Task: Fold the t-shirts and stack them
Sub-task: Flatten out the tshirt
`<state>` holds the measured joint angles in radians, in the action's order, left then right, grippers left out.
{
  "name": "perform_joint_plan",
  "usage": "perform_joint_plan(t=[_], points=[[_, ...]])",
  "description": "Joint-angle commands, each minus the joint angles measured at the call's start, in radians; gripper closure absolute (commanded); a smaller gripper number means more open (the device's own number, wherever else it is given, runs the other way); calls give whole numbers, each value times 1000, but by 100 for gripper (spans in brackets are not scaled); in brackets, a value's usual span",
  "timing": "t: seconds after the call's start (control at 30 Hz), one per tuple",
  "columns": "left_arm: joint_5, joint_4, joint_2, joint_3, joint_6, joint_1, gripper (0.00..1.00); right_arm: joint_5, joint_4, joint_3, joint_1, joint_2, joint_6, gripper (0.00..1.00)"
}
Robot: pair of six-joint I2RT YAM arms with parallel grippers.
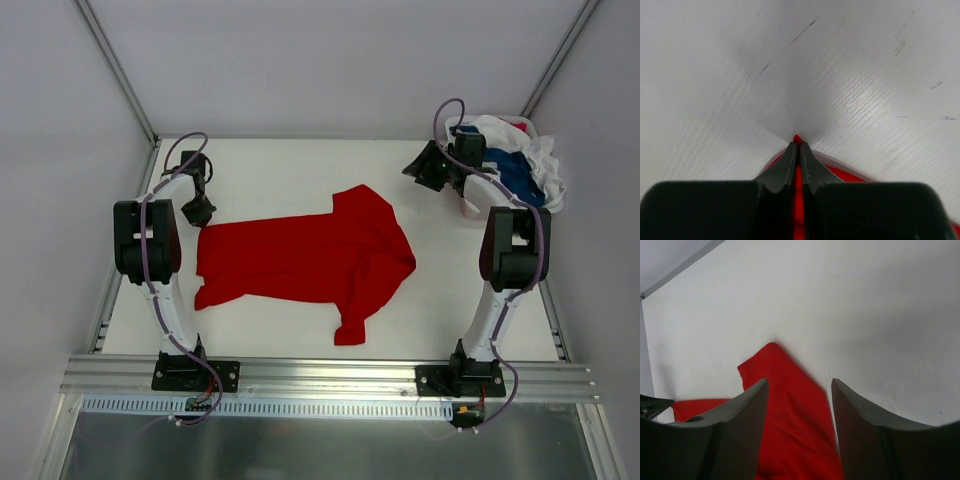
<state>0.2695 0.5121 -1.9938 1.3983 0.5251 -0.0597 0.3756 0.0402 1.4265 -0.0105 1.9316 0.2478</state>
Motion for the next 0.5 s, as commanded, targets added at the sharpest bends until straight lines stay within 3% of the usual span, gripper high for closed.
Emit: perform_joint_plan(t=[0.0,0.17,0.47], points=[[-4,36,26,-7,-2,3,100,106,13,89,6,93,33,44],[-6,36,27,1,-2,4,100,170,-14,131,6,173,80,44],[-4,36,24,1,-5,6,100,215,-114,11,-6,187,136,46]])
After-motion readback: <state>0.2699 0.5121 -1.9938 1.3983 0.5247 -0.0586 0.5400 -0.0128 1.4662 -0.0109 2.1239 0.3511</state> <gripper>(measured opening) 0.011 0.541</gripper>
